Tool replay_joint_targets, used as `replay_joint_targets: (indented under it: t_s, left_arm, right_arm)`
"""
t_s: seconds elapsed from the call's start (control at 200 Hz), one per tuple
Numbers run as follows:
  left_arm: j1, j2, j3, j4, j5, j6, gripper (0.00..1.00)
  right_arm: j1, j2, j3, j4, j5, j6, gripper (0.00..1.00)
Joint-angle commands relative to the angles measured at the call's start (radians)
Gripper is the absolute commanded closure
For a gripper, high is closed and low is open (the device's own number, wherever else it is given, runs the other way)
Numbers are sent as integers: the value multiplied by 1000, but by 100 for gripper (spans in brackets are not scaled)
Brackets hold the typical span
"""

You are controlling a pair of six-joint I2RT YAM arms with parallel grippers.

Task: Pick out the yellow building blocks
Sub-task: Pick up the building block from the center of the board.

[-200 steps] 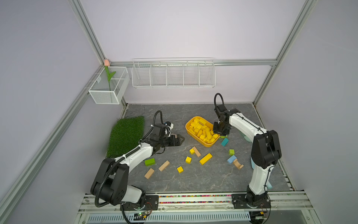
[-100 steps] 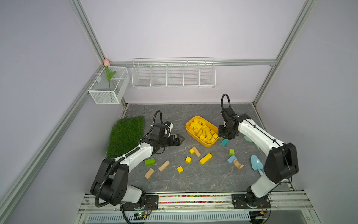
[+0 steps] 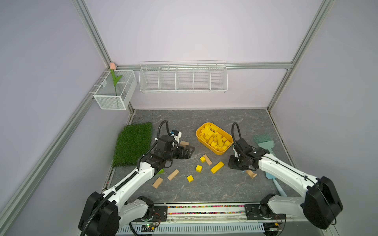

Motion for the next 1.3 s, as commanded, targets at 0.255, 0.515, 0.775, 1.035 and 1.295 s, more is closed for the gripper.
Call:
replay_joint_targets:
  t_s: [0.255,0.515,0.775,1.035,1.295]
  left_arm:
    - [-135,184,131,-153,-71,14,0]
    - [-142,442,293,-273,-47,31,9]
    - [-152,621,421,-385,-88,23,19]
    - [-172,707,508,-417,-98,42,21]
    - [-196,769,584,-462,-151,46,28]
  right_arm:
    - [143,-261,-264,292,-6,53,53]
    - [142,-284,-282,306,8,55,52]
    - [142,-255,-278,313,5,57,52]
    - [142,-213,-262,315,1,53,52]
    - [142,-205,-259,313,0,53,52]
